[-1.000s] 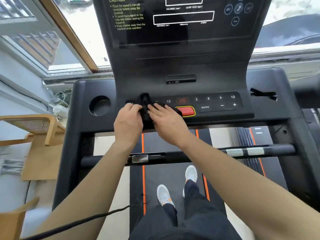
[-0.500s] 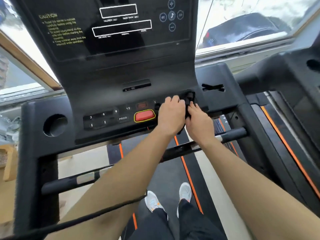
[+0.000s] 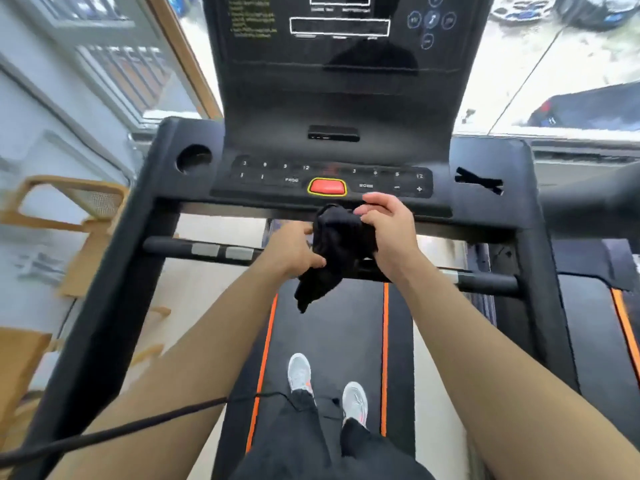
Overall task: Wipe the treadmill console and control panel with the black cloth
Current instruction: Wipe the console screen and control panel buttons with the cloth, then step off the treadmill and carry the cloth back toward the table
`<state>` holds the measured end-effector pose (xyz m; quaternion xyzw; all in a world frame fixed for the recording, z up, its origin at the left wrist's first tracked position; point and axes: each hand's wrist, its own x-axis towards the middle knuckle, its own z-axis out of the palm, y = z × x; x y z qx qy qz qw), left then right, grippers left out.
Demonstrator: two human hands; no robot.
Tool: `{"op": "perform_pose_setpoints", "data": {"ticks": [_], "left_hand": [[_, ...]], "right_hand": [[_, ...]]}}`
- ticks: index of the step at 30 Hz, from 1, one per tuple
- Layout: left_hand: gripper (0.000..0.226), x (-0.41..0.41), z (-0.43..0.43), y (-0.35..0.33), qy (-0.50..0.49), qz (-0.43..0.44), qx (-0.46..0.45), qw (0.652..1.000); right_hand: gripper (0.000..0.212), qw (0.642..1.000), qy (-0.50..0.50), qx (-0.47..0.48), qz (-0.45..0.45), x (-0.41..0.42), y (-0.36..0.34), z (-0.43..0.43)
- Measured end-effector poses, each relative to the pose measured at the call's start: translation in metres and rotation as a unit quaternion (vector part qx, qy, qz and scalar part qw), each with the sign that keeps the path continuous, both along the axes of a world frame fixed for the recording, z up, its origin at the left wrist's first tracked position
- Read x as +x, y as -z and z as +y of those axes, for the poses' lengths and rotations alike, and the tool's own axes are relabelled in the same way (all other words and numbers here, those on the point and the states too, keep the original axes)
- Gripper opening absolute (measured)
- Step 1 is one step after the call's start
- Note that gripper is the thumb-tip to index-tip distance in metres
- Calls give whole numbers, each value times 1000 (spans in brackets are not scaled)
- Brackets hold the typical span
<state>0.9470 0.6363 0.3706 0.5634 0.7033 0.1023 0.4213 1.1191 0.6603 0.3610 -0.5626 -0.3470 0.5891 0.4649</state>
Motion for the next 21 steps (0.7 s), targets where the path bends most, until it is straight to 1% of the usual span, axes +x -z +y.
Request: {"op": "perform_pose_setpoints", "data": {"ticks": [3,5,6,7,9,10,11,12,13,14,15,16,17,19,21], "left_hand": [[38,-26,-48,-6,-70,-57,-13,996],[51,-46,-82,-12,-127,-114,-9,985],[54,-57,-100,-17,-156,-137,-9,978],[46,-70,-117,-19,-180,-150,-8,972],[24,-95,-155,-25,-220,-155,4,963],[20,-107,-175,-29,-243,-146,17,959],[17,-120,-196,-28,-264,-135,26,955],[16,-132,-219,-29,-284,-127,32,950],[17,-143,-241,-29,-301,-123,34,945],[19,-153,-264,-28,-320,-122,32,939],[21,-163,-288,-26,-341,-124,30,931],[23,-171,-313,-26,-361,-130,30,923],[25,-177,-339,-25,-380,-137,33,914],[26,-185,-392,-18,-423,-155,40,892],[19,-188,-447,-7,-464,-174,47,867]], "right_hand": [[38,986,-126,-26,102,-36,-19,-9],[30,970,-201,-46,128,-65,-34,-24],[30,963,-231,-50,125,-81,-41,-33],[32,958,-259,-48,116,-98,-47,-42],[33,946,-316,-28,67,-131,-52,-63],[30,934,-356,-8,21,-148,-53,-74],[27,913,-406,21,-39,-165,-52,-84],[25,876,-467,58,-108,-181,-50,-95],[24,824,-529,96,-179,-198,-51,-108],[23,763,-588,124,-239,-215,-52,-123],[21,701,-643,135,-277,-232,-54,-141],[21,644,-695,124,-295,-248,-58,-163],[22,598,-738,89,-302,-263,-61,-185],[27,533,-788,23,-308,-290,-63,-232],[31,470,-829,45,-298,-318,-57,-278]]}}
